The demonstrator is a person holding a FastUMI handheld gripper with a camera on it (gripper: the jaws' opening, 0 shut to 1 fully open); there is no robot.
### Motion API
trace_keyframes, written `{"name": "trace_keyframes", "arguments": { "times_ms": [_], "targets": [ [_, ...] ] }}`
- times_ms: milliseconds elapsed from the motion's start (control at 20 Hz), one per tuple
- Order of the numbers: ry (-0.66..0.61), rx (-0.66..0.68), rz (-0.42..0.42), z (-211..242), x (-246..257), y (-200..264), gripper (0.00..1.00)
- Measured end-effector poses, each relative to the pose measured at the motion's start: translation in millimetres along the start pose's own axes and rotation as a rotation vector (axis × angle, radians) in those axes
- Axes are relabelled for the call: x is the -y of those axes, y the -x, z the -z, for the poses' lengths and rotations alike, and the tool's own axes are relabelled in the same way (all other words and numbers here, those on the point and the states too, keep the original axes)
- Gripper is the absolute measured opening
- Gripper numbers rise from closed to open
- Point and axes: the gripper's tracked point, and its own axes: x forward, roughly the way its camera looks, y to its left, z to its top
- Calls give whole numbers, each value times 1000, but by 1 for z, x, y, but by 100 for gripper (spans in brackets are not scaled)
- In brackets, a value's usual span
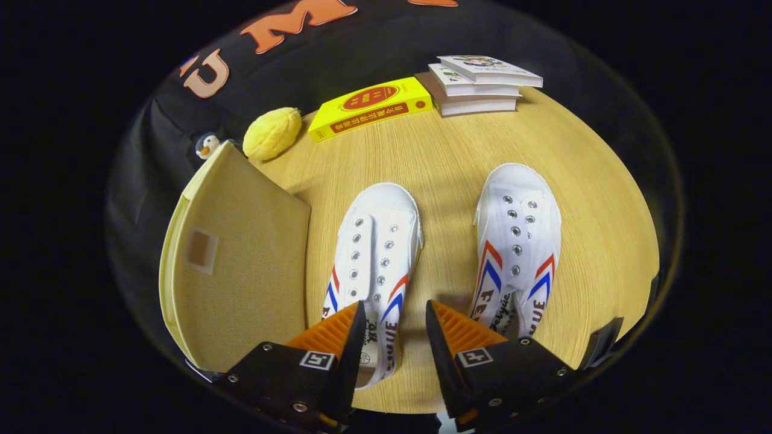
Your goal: Open the storage box then place both shoes into the box .Put the left shoe in first, then the right shoe, with the right side of both shoes facing outward in a uniform manner.
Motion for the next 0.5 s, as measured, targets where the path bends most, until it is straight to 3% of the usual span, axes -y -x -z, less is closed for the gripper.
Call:
{"name": "trace_keyframes", "arguments": {
  "times_ms": [350, 500],
  "targets": [
    [27, -58, -45, 2, -6, -20, 29],
    [-18, -38, -88, 2, -6, -22, 28]
  ]
}}
